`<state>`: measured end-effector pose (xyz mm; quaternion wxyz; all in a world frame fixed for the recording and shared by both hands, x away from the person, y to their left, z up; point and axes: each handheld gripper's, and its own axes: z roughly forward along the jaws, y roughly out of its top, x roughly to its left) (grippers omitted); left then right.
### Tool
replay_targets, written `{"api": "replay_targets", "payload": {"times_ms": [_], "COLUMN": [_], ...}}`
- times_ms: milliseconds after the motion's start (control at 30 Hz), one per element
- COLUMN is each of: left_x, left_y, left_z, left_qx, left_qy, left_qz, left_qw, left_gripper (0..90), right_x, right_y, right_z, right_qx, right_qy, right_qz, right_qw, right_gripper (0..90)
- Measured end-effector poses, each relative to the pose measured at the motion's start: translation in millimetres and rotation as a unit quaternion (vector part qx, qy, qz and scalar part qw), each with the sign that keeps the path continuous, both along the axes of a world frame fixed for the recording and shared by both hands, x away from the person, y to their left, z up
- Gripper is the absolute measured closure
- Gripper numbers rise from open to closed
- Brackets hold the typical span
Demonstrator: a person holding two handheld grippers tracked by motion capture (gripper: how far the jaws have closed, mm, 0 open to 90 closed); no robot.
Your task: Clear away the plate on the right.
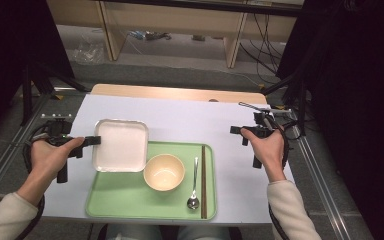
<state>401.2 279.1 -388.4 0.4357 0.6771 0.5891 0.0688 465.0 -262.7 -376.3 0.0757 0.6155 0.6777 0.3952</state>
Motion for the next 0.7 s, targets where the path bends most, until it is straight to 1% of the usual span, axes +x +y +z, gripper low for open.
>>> {"api": "replay_targets", "payload": {"times_ms": [33,67,133,200,233,267,367,400,467,500,600,633,700], "left_x": [-0.1,0.0,0.1,0.4,0.4,0.3,-0.2,-0.1,0.2,0.5,2.1,2.7,3.9], "left_y": [1.7,2.2,5.0,6.3,7.4,7.8,9.7,10.3,11.2,11.2,12.2,12.4,12.4], "left_z": [-1.5,-3.3,-6.6,-11.4,-13.5,-15.3,-19.6,-20.8,-22.7,-23.6,-27.4,-28.7,-32.1], "left_qx": [0.006,0.003,0.012,0.012,0.013,0.013,0.015,0.015,0.021,0.02,0.024,0.025,0.025], "left_qy": [0.003,0.006,0.014,0.024,0.027,0.03,0.039,0.041,0.045,0.047,0.054,0.057,0.063], "left_qz": [-0.002,0.001,-0.004,-0.006,-0.008,-0.009,-0.012,-0.013,-0.013,-0.012,-0.017,-0.019,-0.023], "left_qw": [1.0,1.0,0.9998,0.9996,0.9995,0.9994,0.999,0.999,0.9987,0.9986,0.9981,0.9979,0.9974], "left_gripper": [84.1,84.1,84.1,84.1,84.1,84.1,84.1,84.1,84.1,84.1,84.1,84.1,84.1], "right_x": [-0.1,-0.1,-0.1,-0.1,-0.3,-1.1,-1.4,0.2,-0.1,0.3,2.9,1.5,1.7], "right_y": [-0.1,-0.1,-0.1,-0.2,0.8,2.8,2.9,0.1,0.0,-0.1,-2.6,-1.1,-1.2], "right_z": [0.0,0.2,0.2,0.2,1.4,2.1,2.4,0.3,-0.1,-0.8,-3.6,-2.4,-2.5], "right_qx": [0.0,0.001,0.001,0.001,0.005,0.016,0.018,0.001,-0.001,0.0,-0.014,-0.005,-0.005], "right_qy": [0.0,0.001,0.0,0.0,0.008,0.018,0.021,0.002,0.0,-0.003,-0.031,-0.017,-0.019], "right_qz": [0.0,0.001,0.001,0.001,-0.005,-0.014,-0.015,-0.002,0.0,0.004,0.023,0.011,0.01], "right_qw": [1.0,1.0,1.0,1.0,0.9999,0.9996,0.9995,1.0,1.0,1.0,0.9992,0.9998,0.9998], "right_gripper": [54.1,54.1,54.1,54.1,54.1,54.1,54.1,54.1,54.1,54.1,54.1,54.1,54.1]}}
